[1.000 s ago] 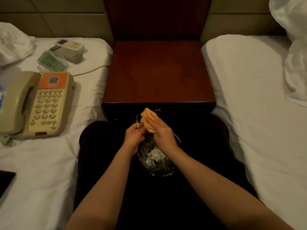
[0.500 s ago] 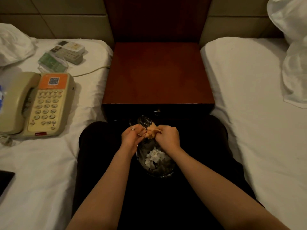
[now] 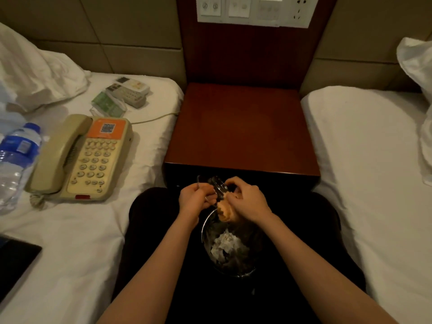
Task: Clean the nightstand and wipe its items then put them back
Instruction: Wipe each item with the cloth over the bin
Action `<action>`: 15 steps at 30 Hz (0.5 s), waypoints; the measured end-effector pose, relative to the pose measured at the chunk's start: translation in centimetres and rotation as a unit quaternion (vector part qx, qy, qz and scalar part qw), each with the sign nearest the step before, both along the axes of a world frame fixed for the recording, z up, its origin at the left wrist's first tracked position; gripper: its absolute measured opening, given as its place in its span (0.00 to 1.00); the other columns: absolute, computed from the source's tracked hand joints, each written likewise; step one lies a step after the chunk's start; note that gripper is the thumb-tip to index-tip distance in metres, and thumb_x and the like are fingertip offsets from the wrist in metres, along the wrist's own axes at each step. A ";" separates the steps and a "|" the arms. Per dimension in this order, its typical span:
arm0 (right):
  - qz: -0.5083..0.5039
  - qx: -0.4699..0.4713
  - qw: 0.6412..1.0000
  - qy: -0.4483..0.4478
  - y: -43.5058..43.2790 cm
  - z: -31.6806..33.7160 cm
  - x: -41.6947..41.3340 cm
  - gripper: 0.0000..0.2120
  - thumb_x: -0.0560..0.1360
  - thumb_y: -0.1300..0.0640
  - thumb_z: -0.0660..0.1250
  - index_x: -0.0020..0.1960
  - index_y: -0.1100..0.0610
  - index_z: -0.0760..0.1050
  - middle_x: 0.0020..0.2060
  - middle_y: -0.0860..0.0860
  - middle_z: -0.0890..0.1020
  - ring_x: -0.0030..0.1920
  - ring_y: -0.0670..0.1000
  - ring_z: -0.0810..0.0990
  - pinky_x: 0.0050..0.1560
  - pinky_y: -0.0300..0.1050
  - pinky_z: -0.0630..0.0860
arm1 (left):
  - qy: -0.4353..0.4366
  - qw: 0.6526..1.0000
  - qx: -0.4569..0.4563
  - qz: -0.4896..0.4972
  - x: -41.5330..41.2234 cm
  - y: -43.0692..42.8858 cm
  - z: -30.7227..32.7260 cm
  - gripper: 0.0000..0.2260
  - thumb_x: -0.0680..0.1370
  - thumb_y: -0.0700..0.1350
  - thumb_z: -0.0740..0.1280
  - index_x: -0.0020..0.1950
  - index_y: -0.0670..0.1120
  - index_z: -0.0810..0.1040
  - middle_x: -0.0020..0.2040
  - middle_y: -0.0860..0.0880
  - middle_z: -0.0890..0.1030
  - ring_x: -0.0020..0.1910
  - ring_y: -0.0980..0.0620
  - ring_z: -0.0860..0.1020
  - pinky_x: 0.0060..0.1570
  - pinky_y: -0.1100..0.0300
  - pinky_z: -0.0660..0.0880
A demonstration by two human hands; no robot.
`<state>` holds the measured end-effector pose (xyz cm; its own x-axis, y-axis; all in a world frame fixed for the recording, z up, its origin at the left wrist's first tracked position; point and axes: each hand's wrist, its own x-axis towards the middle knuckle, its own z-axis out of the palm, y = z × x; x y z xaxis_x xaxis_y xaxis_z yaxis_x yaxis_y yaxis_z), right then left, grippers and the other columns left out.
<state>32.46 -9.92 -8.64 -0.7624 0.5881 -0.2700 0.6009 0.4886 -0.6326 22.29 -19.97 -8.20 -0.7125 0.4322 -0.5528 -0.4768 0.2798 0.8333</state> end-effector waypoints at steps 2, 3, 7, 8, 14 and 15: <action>0.098 0.030 0.994 -0.031 -0.4 1.0 -0.7 0.29 0.73 0.39 0.63 0.71 0.42 0.59 0.52 0.48 0.78 0.50 0.52 0.79 0.47 0.46 0.76 | 0.011 1.000 0.007 0.026 -1.2 0.2 1.2 0.05 0.77 0.35 0.63 0.42 0.41 0.76 0.37 0.45 0.79 0.35 0.51 0.79 0.37 0.62 0.78; 0.122 0.058 0.990 -0.044 -0.9 1.4 -1.2 0.34 0.72 0.36 0.62 0.74 0.41 0.53 0.54 0.47 0.78 0.51 0.52 0.79 0.46 0.45 0.75 | 0.023 0.999 0.007 0.035 -1.8 0.4 1.8 0.06 0.77 0.35 0.63 0.40 0.41 0.76 0.37 0.45 0.79 0.35 0.51 0.79 0.39 0.60 0.78; 0.045 0.126 0.991 0.005 -2.0 2.8 -5.2 0.29 0.77 0.43 0.59 0.74 0.49 0.54 0.56 0.52 0.79 0.52 0.57 0.80 0.45 0.48 0.74 | 0.124 0.991 -0.022 0.041 -4.4 1.9 4.4 0.08 0.72 0.42 0.68 0.33 0.45 0.75 0.36 0.42 0.81 0.39 0.42 0.82 0.47 0.46 0.80; 0.035 0.143 0.989 0.019 -2.0 3.2 -6.3 0.27 0.79 0.46 0.57 0.74 0.51 0.55 0.57 0.54 0.79 0.52 0.59 0.80 0.45 0.50 0.74 | 0.156 0.986 -0.036 0.039 -5.1 2.2 5.2 0.09 0.70 0.44 0.68 0.30 0.45 0.74 0.35 0.40 0.81 0.39 0.41 0.82 0.46 0.44 0.80; -0.032 0.026 0.992 0.119 -0.2 7.7 -13.8 0.15 0.79 0.55 0.55 0.62 0.56 0.73 0.54 0.57 0.80 0.53 0.59 0.78 0.48 0.47 0.71 | 0.332 0.935 -0.115 -0.038 -10.5 2.8 11.7 0.11 0.78 0.52 0.63 0.46 0.47 0.81 0.45 0.49 0.82 0.46 0.51 0.78 0.49 0.61 0.69; -0.039 -0.018 0.991 0.128 0.1 8.4 -15.2 0.14 0.79 0.57 0.55 0.60 0.57 0.75 0.53 0.56 0.80 0.53 0.57 0.78 0.48 0.47 0.71 | 0.352 0.927 -0.126 -0.027 -12.0 2.4 11.9 0.12 0.78 0.51 0.63 0.55 0.45 0.80 0.53 0.47 0.81 0.54 0.49 0.77 0.53 0.60 0.69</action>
<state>17.29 -9.86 -0.23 -0.7605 0.6422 -0.0959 0.4545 0.4210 -0.7850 10.25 -17.58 3.71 -0.9160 0.3985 -0.0469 0.1811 0.5149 0.8379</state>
